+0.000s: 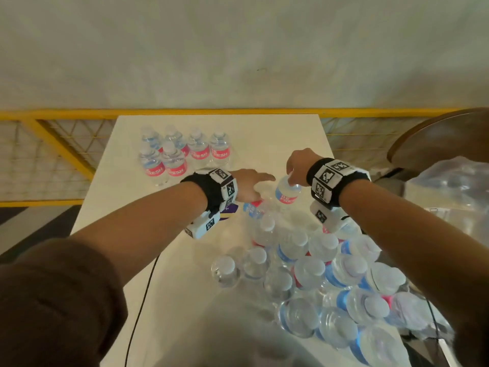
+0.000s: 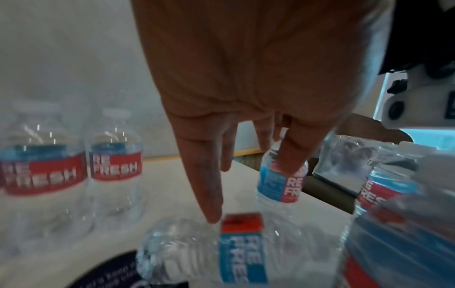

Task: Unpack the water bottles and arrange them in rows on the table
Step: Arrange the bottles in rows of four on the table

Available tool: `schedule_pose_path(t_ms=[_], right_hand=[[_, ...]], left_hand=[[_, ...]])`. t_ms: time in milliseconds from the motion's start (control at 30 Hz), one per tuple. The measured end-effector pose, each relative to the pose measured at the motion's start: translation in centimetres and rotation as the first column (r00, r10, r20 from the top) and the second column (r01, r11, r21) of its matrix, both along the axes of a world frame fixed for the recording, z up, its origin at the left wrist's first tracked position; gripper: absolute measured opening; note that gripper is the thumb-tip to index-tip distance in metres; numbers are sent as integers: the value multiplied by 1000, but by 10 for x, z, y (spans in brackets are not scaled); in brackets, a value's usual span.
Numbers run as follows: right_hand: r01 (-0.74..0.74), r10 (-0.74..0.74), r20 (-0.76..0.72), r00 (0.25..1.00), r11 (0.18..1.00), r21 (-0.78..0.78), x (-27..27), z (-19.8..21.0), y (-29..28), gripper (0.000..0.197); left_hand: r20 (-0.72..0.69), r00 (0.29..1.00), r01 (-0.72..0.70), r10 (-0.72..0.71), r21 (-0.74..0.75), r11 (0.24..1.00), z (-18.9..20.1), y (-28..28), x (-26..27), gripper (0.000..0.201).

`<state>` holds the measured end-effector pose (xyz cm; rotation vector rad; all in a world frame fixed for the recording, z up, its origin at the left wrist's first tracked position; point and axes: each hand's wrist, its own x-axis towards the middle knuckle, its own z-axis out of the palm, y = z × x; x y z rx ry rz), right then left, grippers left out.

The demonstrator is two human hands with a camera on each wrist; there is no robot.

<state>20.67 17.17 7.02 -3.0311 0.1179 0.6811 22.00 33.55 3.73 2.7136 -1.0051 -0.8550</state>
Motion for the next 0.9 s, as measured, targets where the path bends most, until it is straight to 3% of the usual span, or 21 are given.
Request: schedule_pose_path(t_ms=[100, 267, 333, 467, 567, 667, 767, 900], right_hand=[[21, -21, 13, 1000, 1000, 8, 3, 0, -6, 31], [31, -31, 22, 999, 999, 18, 2, -3, -14, 31], [32, -32, 24, 999, 999, 16, 2, -5, -16, 31], [38, -39, 28, 999, 999, 21, 4, -6, -15, 31], [42, -44, 29, 999, 998, 36, 9, -7, -9, 30], [48, -49, 34, 998, 998, 47, 15, -7, -2, 31], [50, -53, 45, 998, 997, 65, 20, -7, 7, 32], [25, -30, 56, 998, 997, 76, 31, -5, 24, 31]], left_hand=[[-51, 995, 84, -81, 60, 995, -24, 0, 2, 62], [54, 976, 197, -212, 203, 959, -52, 7, 8, 79], [34, 969, 228, -244, 253, 940, -63, 5, 7, 82], [-42, 957, 283, -286, 331, 900, -78, 0, 2, 74], [-11, 963, 259, -269, 307, 916, -82, 3, 5, 70], [64, 984, 148, -168, 240, 959, -74, 13, 8, 74], [107, 991, -82, 80, 17, 996, -58, 36, 19, 76], [7, 919, -371, 394, -321, 871, -33, 76, 36, 80]])
